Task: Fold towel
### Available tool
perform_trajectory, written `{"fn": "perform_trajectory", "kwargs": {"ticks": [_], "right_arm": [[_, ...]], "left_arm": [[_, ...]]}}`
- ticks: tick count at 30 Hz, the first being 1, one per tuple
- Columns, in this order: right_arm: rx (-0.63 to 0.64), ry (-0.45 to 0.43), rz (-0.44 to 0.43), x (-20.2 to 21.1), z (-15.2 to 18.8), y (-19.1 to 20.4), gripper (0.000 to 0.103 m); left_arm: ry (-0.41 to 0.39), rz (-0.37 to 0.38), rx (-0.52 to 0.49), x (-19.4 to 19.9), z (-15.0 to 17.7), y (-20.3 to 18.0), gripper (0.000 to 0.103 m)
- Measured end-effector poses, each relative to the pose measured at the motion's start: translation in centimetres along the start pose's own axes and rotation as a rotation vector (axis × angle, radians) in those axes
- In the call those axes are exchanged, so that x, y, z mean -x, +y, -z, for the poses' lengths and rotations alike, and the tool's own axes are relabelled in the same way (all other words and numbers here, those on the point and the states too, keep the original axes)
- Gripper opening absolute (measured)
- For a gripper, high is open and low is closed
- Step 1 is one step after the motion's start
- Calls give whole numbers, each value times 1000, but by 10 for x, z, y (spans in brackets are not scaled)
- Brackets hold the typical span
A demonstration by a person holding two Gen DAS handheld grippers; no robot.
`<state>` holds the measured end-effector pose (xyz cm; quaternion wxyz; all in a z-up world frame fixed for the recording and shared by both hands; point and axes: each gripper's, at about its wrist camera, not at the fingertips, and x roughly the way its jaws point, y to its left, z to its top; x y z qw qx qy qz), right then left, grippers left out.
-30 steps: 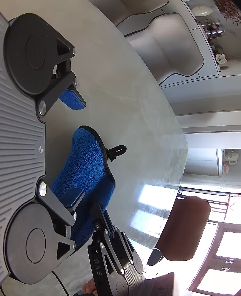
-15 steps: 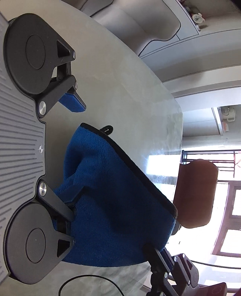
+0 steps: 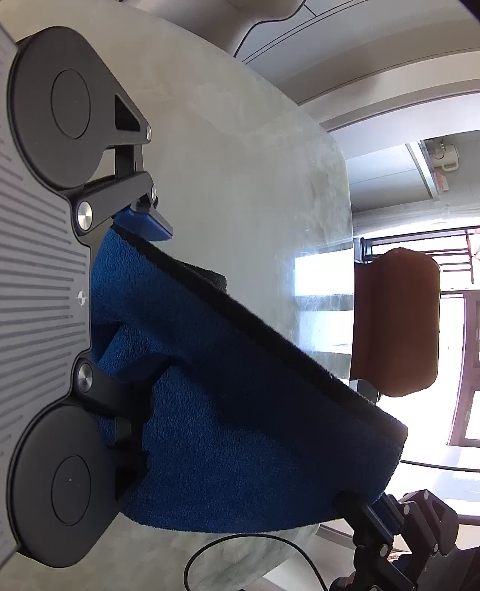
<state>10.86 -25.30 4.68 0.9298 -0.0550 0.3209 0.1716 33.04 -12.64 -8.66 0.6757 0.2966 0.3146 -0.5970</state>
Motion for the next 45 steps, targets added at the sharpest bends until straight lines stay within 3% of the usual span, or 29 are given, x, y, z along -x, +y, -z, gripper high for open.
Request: {"fn": "perform_trajectory", "kwargs": {"ticks": [7, 15, 20, 27, 30, 34, 40, 45], "right_arm": [[-21, -18, 18, 5, -1, -5, 8], [1, -83, 25, 23, -13, -3, 8], [7, -134, 32, 40, -25, -6, 8], [12, -195, 55, 64, -36, -8, 8], [-29, -236, 23, 76, -41, -15, 8], [10, -153, 60, 68, -32, -13, 10], [119, 158, 45, 12, 12, -7, 20], [280, 300, 33, -42, 31, -1, 29]], "left_arm": [[18, 1, 16, 10, 5, -13, 58], [-20, -37, 23, 23, 0, -28, 58], [-32, 6, 24, 24, -7, -41, 57], [2, 85, 14, 13, -13, -63, 38], [4, 120, 28, 7, -11, -78, 33], [33, 144, 17, 3, -9, -91, 32], [98, 134, 11, 1, 15, -99, 34], [138, 109, 51, -10, 28, -94, 45]]}}
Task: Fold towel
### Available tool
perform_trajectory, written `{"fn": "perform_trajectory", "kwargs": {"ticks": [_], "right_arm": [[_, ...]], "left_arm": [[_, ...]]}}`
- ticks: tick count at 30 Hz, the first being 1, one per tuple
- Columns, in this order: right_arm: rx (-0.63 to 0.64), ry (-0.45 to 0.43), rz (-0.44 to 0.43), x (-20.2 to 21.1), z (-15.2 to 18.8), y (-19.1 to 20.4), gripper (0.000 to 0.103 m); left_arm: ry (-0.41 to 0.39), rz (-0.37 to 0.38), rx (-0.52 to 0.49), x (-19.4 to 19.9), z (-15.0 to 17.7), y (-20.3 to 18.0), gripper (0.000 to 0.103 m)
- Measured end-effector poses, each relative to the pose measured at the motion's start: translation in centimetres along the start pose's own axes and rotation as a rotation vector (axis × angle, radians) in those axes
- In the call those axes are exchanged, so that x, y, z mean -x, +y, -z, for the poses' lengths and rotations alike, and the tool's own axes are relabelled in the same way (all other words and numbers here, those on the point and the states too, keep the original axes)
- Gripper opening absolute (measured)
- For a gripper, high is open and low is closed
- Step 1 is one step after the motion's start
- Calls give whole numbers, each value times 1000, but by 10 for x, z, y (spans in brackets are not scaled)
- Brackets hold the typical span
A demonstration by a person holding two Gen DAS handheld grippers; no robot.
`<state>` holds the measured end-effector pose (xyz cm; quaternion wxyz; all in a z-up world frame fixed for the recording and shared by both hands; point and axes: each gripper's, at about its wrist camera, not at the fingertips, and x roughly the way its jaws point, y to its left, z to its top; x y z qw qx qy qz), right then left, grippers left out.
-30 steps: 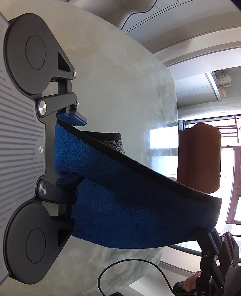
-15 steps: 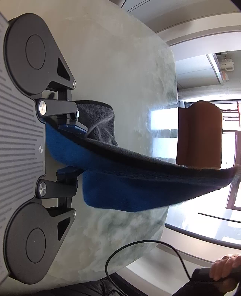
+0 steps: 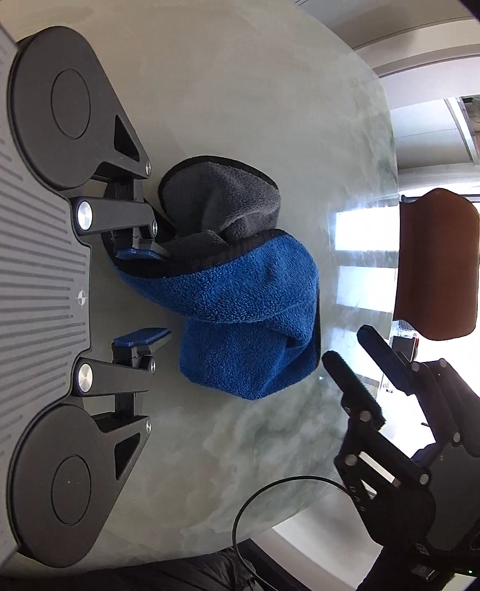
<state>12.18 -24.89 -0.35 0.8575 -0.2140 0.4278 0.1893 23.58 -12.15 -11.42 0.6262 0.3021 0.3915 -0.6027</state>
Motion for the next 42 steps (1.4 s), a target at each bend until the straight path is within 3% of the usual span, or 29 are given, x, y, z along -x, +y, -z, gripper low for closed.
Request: {"fn": "perform_trajectory", "kwargs": {"ticks": [4, 6, 10, 15, 19, 27, 31, 35, 38, 42], "right_arm": [[76, 25, -29, -25, -14, -12, 37], [73, 24, -45, -31, -19, -18, 54], [69, -17, -132, -36, -28, -21, 55], [210, -82, -158, -31, -26, -11, 55], [301, -77, -170, -28, -25, -10, 55], [337, -48, -188, -22, -31, -22, 55], [416, -1, -247, -29, -27, -7, 55], [497, 52, -230, -39, -24, 17, 55], [410, 68, -239, -38, -23, 14, 56], [130, 100, -280, -43, -13, -22, 56]], "left_arm": [[4, 3, 42, -2, 9, 10, 42], [-16, 30, 59, 0, 14, 14, 37], [-40, 58, 30, 4, 12, 10, 14], [-91, 44, -34, 23, -1, -4, 9], [-97, -17, -124, 38, -13, -21, 8], [-100, -54, -208, 93, -16, -46, 8], [-87, -35, -177, 106, -12, -62, 8], [-20, -106, -122, 90, 0, -63, 12], [-1, -134, -31, 74, 13, -55, 17], [-19, -105, 28, 60, 20, -53, 32]]}}
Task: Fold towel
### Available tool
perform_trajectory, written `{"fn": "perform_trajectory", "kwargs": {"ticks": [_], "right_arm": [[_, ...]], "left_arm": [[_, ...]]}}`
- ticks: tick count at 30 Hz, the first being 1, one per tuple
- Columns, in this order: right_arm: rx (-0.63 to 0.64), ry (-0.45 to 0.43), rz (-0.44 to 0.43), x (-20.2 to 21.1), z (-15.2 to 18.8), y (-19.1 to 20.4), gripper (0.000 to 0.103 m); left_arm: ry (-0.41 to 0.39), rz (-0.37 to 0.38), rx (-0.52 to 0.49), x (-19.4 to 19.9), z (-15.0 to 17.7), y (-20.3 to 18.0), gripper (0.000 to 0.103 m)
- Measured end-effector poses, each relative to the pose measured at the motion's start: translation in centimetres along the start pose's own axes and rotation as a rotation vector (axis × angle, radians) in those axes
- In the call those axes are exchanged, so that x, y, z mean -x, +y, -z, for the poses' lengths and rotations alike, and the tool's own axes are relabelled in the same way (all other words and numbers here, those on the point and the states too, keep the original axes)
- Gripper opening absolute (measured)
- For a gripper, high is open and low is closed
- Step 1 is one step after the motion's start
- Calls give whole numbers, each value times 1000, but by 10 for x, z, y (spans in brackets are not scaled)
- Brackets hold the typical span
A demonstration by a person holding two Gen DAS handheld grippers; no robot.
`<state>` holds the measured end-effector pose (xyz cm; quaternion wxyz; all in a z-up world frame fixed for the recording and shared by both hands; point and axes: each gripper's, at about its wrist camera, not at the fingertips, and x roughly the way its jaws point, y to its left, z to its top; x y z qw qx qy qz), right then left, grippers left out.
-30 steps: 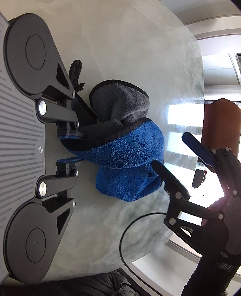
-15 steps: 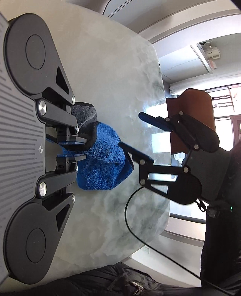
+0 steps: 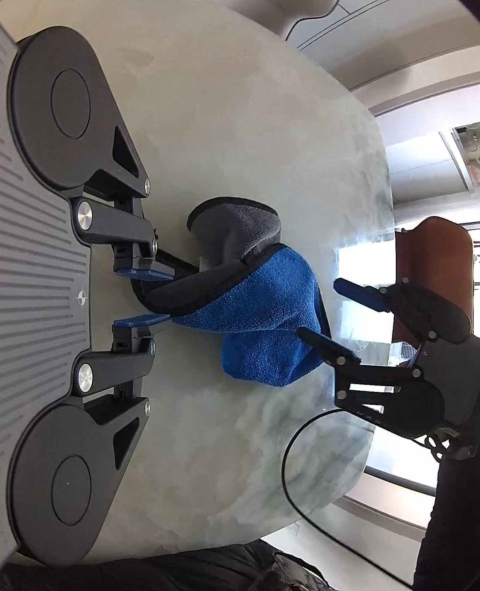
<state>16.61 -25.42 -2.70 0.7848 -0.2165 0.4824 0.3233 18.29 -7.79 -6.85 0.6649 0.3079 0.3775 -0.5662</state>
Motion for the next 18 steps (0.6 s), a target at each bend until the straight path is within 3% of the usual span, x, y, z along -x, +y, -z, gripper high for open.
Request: {"fn": "perform_trajectory", "kwargs": {"ticks": [3, 7, 10, 15, 18], "right_arm": [[-222, -28, -3, 2, 22, -30, 56], [-451, -115, -96, -1, 49, -65, 56], [-513, -143, -140, -10, 59, -80, 56], [-577, -113, -147, -27, 71, -95, 56], [-640, -133, -219, -36, 78, -104, 56]], "left_arm": [[-15, 3, 18, -10, 2, -3, 39], [-4, -15, 1, -24, 6, -5, 44], [8, -9, 13, -34, 7, -1, 44], [4, 29, 55, -44, 7, 8, 43], [21, 70, 63, -52, 5, 11, 42]]}}
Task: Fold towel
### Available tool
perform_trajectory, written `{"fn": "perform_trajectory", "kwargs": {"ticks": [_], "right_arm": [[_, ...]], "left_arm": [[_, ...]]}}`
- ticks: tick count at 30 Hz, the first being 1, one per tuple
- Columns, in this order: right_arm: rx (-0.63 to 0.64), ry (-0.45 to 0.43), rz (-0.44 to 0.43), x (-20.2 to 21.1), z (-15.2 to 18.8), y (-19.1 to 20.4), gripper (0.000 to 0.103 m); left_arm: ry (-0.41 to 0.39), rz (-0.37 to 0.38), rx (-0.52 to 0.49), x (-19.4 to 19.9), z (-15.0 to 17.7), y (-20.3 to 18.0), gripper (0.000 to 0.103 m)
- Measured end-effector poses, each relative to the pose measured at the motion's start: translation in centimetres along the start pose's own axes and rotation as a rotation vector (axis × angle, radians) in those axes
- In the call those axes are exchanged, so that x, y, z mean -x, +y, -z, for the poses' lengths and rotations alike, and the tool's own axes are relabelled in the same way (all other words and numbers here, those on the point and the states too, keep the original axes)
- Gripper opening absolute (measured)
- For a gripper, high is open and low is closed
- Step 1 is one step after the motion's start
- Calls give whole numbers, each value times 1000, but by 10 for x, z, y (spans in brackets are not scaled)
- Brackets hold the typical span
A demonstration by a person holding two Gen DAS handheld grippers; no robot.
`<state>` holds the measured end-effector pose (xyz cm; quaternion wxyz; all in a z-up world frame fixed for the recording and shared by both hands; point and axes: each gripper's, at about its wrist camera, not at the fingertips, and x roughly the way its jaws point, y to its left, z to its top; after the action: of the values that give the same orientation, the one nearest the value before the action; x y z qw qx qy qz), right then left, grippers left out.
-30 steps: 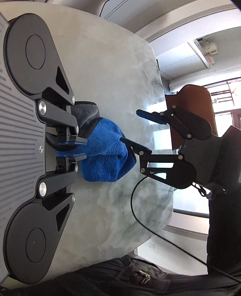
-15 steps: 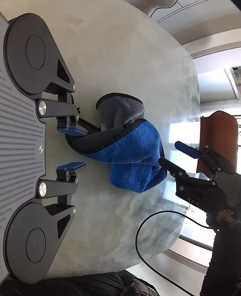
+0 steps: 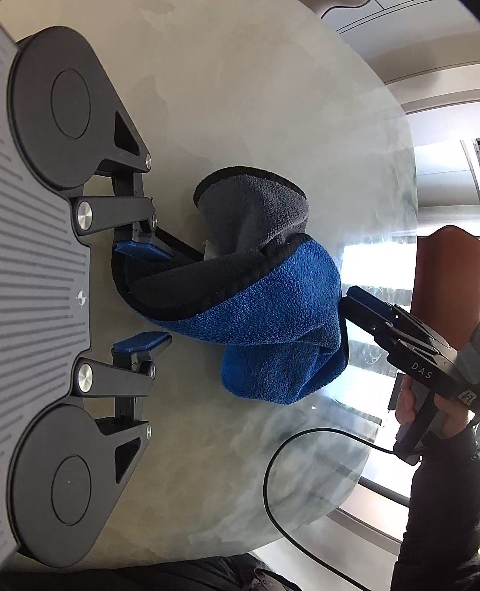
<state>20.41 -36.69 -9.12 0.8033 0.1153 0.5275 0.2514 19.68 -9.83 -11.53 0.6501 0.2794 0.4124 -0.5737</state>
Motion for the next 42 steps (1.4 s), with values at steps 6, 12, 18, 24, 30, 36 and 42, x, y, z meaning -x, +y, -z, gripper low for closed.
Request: {"fn": "perform_trajectory", "kwargs": {"ticks": [6, 12, 18, 24, 30, 36, 42], "right_arm": [[-10, 17, -50, -15, -6, -3, 56], [50, 4, -75, -20, -4, 12, 16], [273, -30, -79, 8, 10, 66, 9], [408, 82, -111, 36, 50, 111, 9], [396, 251, -22, 23, 103, 118, 9], [298, 151, 89, 41, 107, 107, 10], [226, 99, 244, 42, 108, 117, 43]], "left_arm": [[35, 34, -10, -11, -4, -3, 34], [6, 0, 19, -8, -1, 0, 14], [-56, 10, 75, 14, 0, -1, 12], [-54, 5, 52, 40, 5, -29, 12], [-27, -2, 45, 37, 16, -55, 12], [-48, -24, 71, 21, 13, -65, 13], [-74, -52, 48, 18, 1, -70, 14]]}}
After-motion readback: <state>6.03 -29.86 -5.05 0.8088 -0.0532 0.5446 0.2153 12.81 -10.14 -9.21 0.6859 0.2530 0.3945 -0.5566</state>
